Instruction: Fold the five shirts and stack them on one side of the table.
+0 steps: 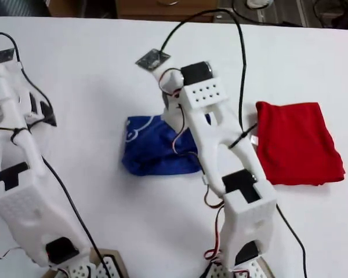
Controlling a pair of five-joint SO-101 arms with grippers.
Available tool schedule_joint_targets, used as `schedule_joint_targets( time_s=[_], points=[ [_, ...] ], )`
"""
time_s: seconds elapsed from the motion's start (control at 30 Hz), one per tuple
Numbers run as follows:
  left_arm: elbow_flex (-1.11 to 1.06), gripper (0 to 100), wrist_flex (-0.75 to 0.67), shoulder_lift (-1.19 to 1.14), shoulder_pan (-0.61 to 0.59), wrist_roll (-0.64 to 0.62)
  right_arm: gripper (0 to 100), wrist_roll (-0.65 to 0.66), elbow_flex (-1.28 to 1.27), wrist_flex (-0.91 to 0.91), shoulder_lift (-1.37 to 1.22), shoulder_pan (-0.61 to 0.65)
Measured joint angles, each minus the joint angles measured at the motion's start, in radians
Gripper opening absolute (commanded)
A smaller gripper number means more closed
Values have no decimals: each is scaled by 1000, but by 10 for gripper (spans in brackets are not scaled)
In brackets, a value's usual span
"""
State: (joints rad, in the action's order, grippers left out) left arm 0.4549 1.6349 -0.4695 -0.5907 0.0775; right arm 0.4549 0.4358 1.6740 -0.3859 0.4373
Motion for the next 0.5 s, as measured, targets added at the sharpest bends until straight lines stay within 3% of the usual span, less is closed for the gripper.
schedule_joint_targets(
  time_s=[0.17,0.5],
  points=[
    [0,264,0,0,0,0,333,23,-3,-23,-54,0],
    [0,264,0,0,0,0,245,112,-5,-61,-144,-2]
  ],
)
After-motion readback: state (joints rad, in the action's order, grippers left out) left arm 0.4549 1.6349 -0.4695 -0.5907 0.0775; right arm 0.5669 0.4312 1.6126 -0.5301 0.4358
